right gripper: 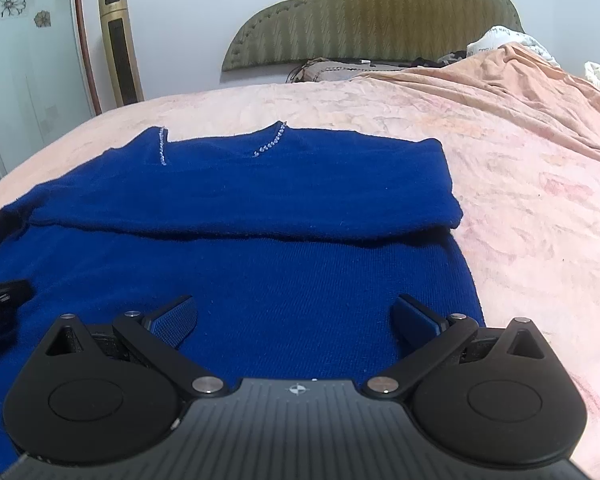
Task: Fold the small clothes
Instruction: 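Grasp the other sleeve cuff with the left gripper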
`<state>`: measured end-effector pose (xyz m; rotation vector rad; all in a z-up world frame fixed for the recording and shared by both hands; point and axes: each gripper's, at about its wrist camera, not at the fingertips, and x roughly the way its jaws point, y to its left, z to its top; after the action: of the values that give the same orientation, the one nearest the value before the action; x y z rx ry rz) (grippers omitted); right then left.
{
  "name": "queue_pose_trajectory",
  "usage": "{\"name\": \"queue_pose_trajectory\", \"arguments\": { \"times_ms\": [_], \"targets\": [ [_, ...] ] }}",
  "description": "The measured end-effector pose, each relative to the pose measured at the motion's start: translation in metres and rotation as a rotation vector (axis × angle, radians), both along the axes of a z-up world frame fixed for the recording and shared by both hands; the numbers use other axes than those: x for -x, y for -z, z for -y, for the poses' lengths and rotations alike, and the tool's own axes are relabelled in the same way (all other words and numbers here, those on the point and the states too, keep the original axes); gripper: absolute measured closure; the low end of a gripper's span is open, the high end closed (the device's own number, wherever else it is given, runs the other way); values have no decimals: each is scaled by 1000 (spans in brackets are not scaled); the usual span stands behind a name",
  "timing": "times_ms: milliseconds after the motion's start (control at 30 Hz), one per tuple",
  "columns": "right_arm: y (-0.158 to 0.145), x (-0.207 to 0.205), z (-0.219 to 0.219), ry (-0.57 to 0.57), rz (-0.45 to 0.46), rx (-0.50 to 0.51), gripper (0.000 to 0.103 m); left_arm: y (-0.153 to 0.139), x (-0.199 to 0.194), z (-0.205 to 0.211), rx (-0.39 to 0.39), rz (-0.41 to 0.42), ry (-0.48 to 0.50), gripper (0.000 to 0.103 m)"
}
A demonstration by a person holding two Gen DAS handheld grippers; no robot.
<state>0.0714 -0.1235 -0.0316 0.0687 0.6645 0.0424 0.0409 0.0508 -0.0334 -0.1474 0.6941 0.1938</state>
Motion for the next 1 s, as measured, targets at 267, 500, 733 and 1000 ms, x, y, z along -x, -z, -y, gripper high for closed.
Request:
{"name": "queue_pose_trajectory", "arguments": {
  "times_ms": [267,500,733,1000],
  "targets": [
    [0,0,3,1,11,-37,0,-11,68,-33,-113,11,-246,0],
    [0,1,8,4,26,-85,0,-8,100,-100,74,-6,-443,0],
    [0,1,9,5,29,-96,0,-1,131,-137,241,73,-567,0],
    [0,2,11,6,37,-122,1,3,128,-166,401,207,-708,0]
  ]
}}
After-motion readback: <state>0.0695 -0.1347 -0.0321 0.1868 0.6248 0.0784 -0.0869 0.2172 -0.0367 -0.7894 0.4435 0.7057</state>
